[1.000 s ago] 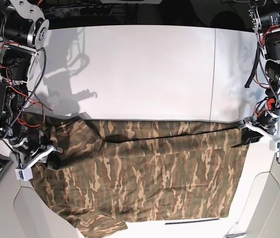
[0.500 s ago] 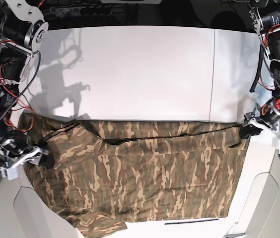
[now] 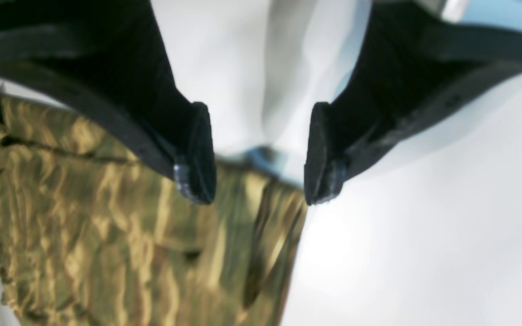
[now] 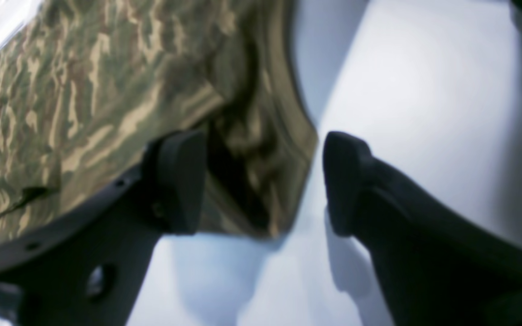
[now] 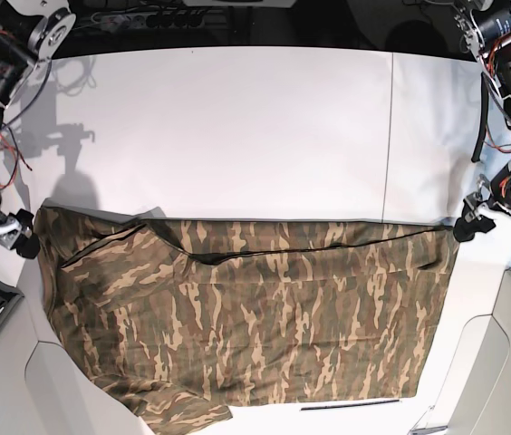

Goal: Fold the T-shirt properly
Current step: 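Pull the held shoulders back toward the collar side with both grippers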

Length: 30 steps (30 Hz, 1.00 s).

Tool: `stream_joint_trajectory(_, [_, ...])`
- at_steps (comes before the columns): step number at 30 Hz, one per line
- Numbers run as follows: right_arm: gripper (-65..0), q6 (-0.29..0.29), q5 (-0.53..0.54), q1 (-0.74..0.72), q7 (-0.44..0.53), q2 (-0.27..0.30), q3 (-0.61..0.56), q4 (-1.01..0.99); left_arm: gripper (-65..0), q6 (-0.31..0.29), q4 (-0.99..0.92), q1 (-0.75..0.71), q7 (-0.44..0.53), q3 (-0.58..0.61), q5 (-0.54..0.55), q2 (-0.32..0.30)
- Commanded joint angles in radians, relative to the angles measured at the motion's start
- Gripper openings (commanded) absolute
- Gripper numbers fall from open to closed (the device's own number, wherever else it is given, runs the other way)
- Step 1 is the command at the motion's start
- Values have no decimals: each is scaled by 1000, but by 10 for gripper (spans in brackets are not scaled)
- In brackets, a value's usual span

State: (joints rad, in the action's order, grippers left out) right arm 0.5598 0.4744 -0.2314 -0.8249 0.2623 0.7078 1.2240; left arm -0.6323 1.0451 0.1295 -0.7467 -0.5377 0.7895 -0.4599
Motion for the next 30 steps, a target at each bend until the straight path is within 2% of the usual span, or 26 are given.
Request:
stream_joint_trajectory(1, [-249,9,34,5,30,15,7,18,-304,-4,19,8,30,-4,22,-21])
stream_joint_trajectory(4, [-249,12,53,61,52,14,6,18,-304,-4,19,-17,71,-4,21,-14])
stream_joint_trajectory(10, [-249,13,102,111,82,8,5,17,-303,-3,19,-22,86,-4,-13,32])
stream_joint_trajectory(14, [-249,13,102,110,96,-12,4,13,-303,24,18,-22,121,-2,-60,62])
stream_joint_trajectory(20, [-249,12,102,110,133,-36,2,13,-303,28,18,-18,183,85,-74,66])
stream_joint_trajectory(24, [-249,12,101,110,160,-36,-31,8,-304,106,18,-18,280,158,-130,67])
stream_joint_trajectory(30, [-249,0,71,84,200,-38,-95,-70,-304,124,18,-14,294,179,-148,69])
